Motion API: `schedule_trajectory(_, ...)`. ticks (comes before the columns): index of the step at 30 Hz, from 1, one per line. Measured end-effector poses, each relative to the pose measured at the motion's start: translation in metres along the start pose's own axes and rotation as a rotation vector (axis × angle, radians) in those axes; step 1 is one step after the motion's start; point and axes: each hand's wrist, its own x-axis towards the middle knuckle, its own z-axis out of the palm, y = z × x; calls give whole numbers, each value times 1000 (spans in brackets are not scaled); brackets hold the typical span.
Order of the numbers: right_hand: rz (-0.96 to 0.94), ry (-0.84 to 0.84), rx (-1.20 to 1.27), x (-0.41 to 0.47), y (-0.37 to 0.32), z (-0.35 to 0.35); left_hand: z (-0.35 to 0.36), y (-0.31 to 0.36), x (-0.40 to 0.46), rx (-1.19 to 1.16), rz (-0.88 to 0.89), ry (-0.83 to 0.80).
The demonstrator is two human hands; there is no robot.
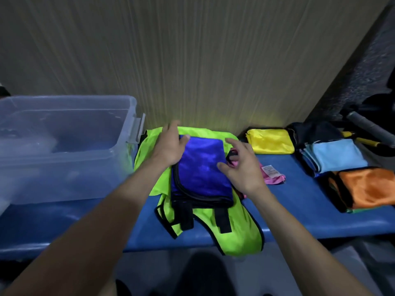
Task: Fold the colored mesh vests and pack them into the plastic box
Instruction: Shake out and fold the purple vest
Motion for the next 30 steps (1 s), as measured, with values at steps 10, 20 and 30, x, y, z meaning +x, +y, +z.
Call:
schedule_trajectory(10,-340,-375,-320,-66,-4,-35,-6,-18,-58,351,541,-567)
schedule_trajectory(20,-509,-289,-508,-102,4,-13,2,7,-98,280,630,-697)
schedule_trajectory(30,-493,-183,-519,-110,12,-14,6,-2,-94,305,631,-692)
